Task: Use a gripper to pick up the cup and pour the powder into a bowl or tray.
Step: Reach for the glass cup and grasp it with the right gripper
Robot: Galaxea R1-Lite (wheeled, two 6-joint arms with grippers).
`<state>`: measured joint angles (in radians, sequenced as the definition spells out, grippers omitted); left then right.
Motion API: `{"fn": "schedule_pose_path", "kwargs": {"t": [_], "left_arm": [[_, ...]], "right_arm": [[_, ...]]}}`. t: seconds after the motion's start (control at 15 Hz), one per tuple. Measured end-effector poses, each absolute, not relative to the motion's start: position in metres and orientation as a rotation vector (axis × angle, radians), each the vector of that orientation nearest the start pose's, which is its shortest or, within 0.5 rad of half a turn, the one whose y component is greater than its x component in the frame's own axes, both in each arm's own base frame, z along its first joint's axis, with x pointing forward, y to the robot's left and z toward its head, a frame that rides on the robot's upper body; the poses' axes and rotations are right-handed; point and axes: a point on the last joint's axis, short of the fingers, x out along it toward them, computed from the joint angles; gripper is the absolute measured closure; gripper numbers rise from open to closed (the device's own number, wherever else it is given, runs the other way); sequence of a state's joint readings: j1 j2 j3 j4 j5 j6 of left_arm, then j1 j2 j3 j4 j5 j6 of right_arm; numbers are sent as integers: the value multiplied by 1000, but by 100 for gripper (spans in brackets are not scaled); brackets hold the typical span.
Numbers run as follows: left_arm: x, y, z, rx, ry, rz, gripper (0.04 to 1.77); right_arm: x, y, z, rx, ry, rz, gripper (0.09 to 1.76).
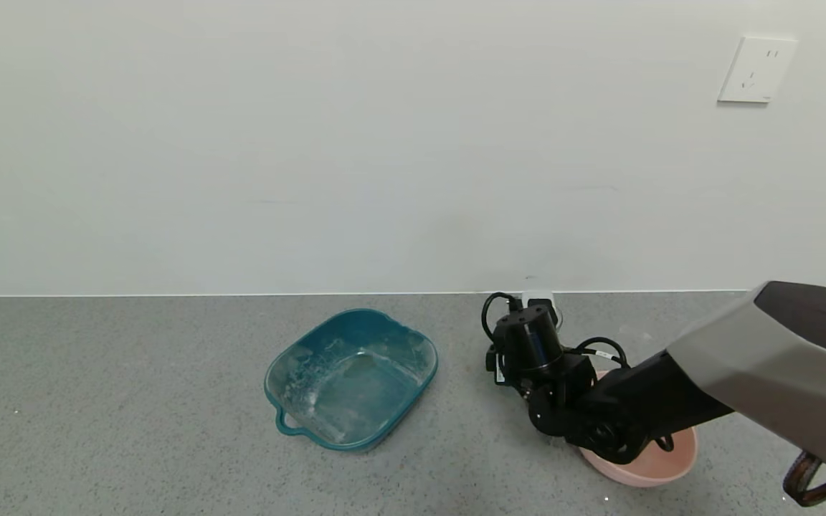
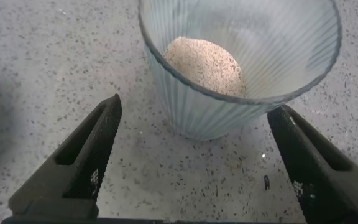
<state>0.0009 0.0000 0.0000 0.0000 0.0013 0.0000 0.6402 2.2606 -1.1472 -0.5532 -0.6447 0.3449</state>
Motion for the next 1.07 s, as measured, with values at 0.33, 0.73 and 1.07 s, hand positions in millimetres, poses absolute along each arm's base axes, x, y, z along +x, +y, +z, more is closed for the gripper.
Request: {"fn": "schedule_pose_path", "kwargs": {"t": [0.33,0.73,1.07], "left_arm": [[-23,0,75,0,0,3,5],[-23,0,75,0,0,2,5],[-23,0,75,0,0,3,5]], "right_arm": [[353,242,43,3,413,-122,14],[367,240,40,14,389,-148,14],[372,238,38,-4,390,-155,14]]}}
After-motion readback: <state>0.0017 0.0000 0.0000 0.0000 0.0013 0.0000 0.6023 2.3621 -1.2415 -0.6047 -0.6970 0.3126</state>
